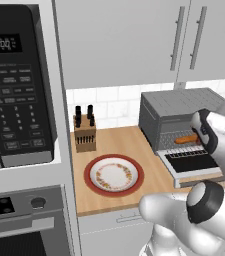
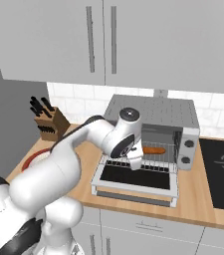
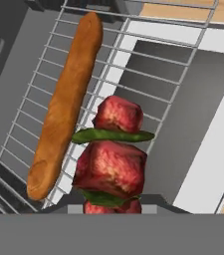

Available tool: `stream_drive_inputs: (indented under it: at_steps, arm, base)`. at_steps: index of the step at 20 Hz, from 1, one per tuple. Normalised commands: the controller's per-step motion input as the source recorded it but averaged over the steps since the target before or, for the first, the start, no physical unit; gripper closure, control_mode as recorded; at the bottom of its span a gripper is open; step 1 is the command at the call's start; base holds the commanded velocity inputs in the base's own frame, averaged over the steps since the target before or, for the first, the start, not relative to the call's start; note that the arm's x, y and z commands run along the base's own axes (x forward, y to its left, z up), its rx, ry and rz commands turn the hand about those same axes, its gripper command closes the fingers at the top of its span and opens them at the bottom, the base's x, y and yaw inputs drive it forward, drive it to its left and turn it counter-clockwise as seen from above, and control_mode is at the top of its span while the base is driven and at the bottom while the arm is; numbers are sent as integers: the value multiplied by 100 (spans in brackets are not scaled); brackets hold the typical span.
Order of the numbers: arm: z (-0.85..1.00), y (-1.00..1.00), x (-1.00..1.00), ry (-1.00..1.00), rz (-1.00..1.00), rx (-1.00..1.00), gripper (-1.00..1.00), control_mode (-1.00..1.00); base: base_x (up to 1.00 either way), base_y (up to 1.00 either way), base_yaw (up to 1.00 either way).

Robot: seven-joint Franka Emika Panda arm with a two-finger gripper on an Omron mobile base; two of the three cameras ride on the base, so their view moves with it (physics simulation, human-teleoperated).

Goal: Pick up the kebab skewer and baguette bread, and place them inside the toaster oven. Close the toaster oven door and start by setting the timer.

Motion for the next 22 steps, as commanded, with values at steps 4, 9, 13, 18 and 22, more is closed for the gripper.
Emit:
stream_drive_inputs:
  at_steps: [4,9,13,18,22]
  arm:
    - [-6,-29,19,0,-6,0,100,-100]
    - [-9,-17,18,0,-13,0,100,-100]
    - [-11,-3,17,0,-12,0,100,-100]
    - [-13,-1,11,0,-7,0,100,-100]
    - [-15,-6,14,0,-4,0,100,-100]
  base:
    - [0,0,0]
    - [0,0,0]
    - [0,0,0]
    - [0,0,0]
    - [0,0,0]
